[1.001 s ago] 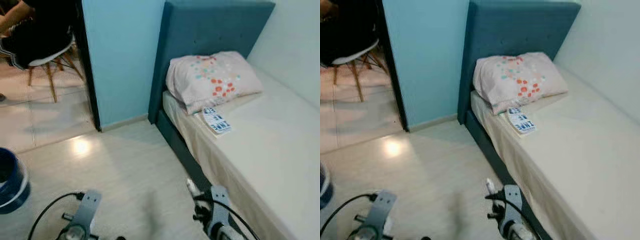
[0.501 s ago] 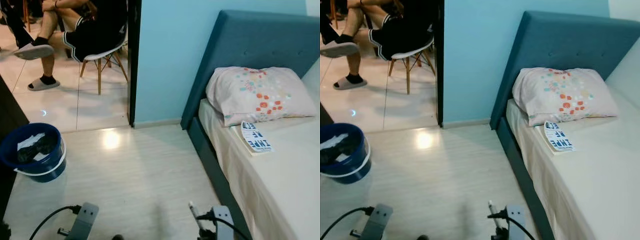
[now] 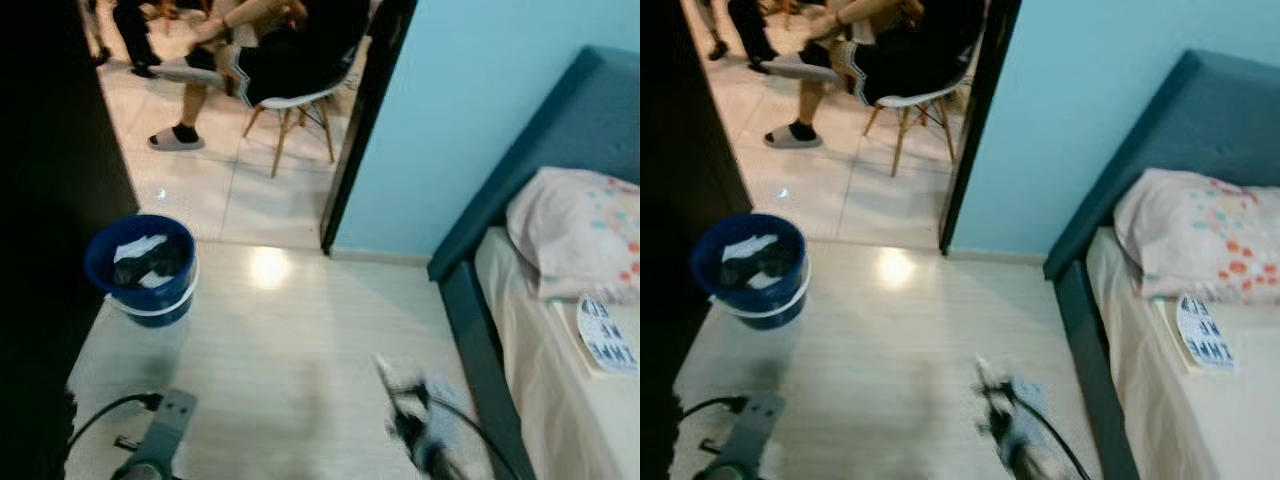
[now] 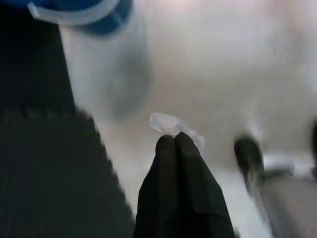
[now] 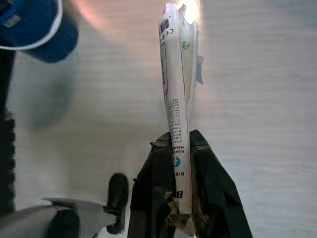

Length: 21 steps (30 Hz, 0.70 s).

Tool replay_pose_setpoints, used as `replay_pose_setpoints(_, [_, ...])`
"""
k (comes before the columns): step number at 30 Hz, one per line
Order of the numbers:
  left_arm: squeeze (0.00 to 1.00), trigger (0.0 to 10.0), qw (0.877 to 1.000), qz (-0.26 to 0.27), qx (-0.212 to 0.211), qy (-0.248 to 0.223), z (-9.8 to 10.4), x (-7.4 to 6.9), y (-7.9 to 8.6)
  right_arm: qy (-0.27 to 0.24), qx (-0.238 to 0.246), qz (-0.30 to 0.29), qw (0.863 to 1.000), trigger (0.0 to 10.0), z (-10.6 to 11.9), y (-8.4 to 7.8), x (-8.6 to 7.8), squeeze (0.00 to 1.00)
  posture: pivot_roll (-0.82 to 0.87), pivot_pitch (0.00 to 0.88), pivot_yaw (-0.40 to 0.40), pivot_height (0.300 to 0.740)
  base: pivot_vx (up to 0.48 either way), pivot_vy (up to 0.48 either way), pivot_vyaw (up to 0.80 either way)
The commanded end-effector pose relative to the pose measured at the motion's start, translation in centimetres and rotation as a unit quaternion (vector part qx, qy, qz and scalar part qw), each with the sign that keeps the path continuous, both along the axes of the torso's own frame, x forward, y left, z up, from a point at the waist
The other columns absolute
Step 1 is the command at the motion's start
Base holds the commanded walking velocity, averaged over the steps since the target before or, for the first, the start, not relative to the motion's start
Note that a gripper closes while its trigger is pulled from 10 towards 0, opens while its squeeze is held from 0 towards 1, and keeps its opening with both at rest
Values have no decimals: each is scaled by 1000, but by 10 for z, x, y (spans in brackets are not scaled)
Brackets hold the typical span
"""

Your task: Clean up the room

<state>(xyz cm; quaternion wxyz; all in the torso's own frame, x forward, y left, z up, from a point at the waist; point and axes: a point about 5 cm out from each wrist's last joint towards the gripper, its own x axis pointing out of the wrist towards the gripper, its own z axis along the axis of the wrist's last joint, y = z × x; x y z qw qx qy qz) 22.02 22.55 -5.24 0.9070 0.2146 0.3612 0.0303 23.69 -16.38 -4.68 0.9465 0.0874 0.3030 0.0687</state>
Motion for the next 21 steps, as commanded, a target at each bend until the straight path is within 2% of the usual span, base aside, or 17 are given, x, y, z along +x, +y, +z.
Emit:
replay_pose_setpoints(1, [0, 10000, 1000, -6, -6, 20, -9, -12, -6, 33, -1, -19, 999, 10000, -11, -9, -16, 0, 105, 46, -85, 735, 382, 289, 0])
replay_pose_setpoints(7, [0, 10000, 1000, -13, -1, 19, -9, -12, -5, 29, 3, -23, 999, 10000, -9, -8, -13, 0, 117, 57, -56, 735, 379, 294, 0])
replay_pose_setpoints(11, [0, 10000, 999, -38, 8, 23, -8, -13, -2, 30, 9, -41, 999, 10000, -10, -9, -15, 0, 130, 69, 0, 735, 382, 290, 0])
replay_pose_setpoints(16, [0, 10000, 998, -63, 25, 16, 0, -8, 13, 39, 24, -77, 996, 10000, -16, -3, -23, 0, 150, 75, 63, 735, 382, 289, 0])
replay_pose_setpoints(21, [0, 10000, 997, -74, 34, 11, 4, -3, 17, 41, 30, -88, 995, 10000, -17, -1, -25, 0, 152, 75, 83, 735, 382, 289, 0])
